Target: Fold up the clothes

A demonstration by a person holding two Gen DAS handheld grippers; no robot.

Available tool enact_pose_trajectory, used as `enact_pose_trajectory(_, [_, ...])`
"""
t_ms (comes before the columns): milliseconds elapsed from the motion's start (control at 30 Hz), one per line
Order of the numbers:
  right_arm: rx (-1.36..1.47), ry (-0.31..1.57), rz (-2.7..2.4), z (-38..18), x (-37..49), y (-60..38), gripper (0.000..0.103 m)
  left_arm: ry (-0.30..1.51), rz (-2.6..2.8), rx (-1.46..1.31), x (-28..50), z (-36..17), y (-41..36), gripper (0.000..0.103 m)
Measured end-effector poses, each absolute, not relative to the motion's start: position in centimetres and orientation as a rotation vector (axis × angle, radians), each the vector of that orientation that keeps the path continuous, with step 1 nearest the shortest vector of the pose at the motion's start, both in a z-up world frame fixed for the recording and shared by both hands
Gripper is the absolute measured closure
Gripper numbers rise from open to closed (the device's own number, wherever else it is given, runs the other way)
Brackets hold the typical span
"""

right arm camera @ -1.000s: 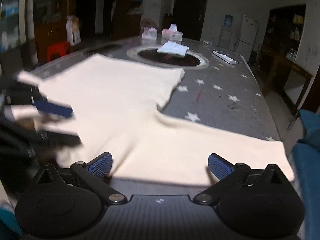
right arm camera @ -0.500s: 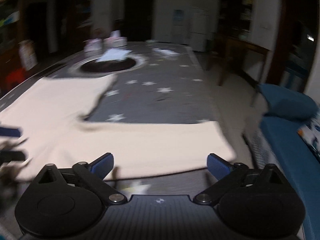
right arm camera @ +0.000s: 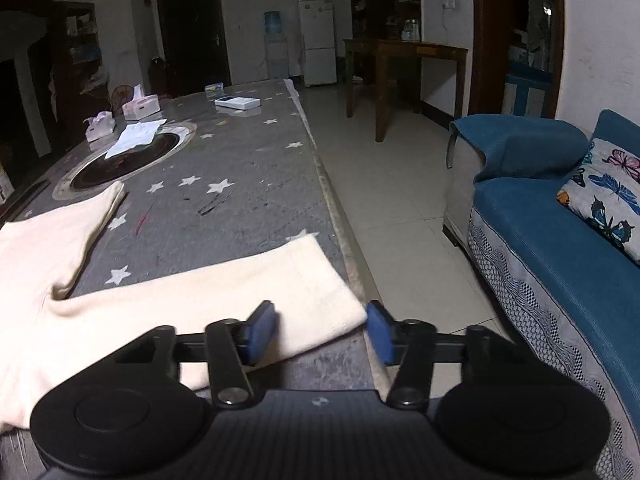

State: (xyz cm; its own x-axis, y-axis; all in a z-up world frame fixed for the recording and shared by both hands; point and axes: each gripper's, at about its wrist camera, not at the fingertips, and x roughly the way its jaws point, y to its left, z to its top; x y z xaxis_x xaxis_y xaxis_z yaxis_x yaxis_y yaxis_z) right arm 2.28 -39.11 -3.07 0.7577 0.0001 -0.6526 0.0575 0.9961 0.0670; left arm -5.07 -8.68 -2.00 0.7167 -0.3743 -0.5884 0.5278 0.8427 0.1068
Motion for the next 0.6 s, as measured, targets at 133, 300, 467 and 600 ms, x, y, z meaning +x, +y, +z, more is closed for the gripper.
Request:
enact_pose_trajectory(133, [0.103,0.696,-0.042,-2.7,2.5,-39.5,0.09,0.582,-0.516,0.283,-5.1,-2.0,-9.0,0.054])
enact_pose_trajectory(300, [0.104,0.63,-0.061,-1.2,2.4,-40.1,0.098,0.582,-0.525,0.291,-5.0,-2.1,-9.3,0.054])
enact_pose_trajectory(467, [0.095,0.641,-0.073,-1.6,2.8,-40.1,0.098,0.585,-0.533,0.299,-4.8,-2.5,-9.6,0.054])
enact_pose_trajectory(600, [0.089,0.639,-0.062,-1.3,2.9,-39.8,0.098,0.578,-0.527,0.281,-4.8,-2.1,-9.2,0.054])
